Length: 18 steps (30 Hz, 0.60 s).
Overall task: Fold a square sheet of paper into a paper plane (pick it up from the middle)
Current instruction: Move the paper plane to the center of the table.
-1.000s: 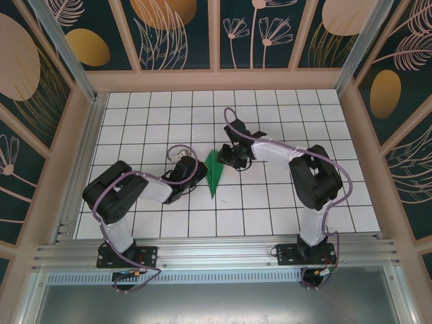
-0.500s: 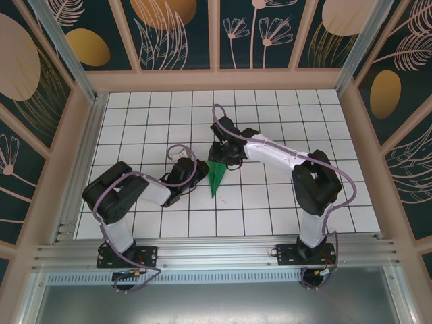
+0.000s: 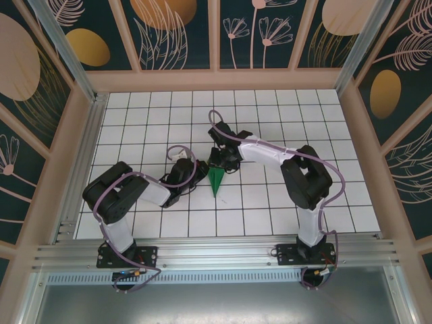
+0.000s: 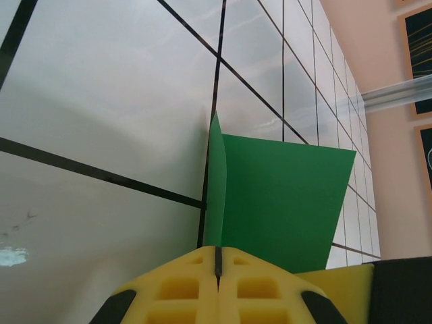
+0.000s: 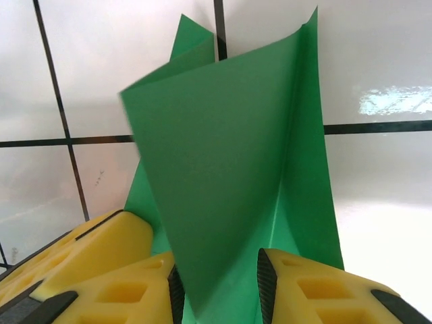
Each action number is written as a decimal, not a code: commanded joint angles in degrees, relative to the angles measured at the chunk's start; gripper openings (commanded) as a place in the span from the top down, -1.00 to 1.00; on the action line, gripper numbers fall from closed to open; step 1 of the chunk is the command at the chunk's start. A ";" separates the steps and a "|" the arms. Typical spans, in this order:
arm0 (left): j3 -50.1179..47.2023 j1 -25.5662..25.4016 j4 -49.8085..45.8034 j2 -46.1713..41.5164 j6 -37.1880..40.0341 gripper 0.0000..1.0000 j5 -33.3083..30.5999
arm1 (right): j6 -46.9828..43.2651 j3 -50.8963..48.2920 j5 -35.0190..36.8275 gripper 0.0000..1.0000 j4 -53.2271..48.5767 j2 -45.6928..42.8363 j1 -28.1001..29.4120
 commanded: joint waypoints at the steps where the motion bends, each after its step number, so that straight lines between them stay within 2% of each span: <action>1: -0.53 0.13 1.31 0.33 0.10 1.00 -0.55 | 1.52 -0.05 1.57 0.29 -3.22 1.38 0.39; 8: -1.22 0.11 0.16 1.04 -2.19 1.00 -1.78 | 2.58 0.65 3.25 0.51 -4.38 3.38 0.39; 18: -1.45 0.12 -2.93 0.87 -4.89 1.00 -4.07 | 2.50 2.17 0.92 0.46 -2.39 5.63 0.48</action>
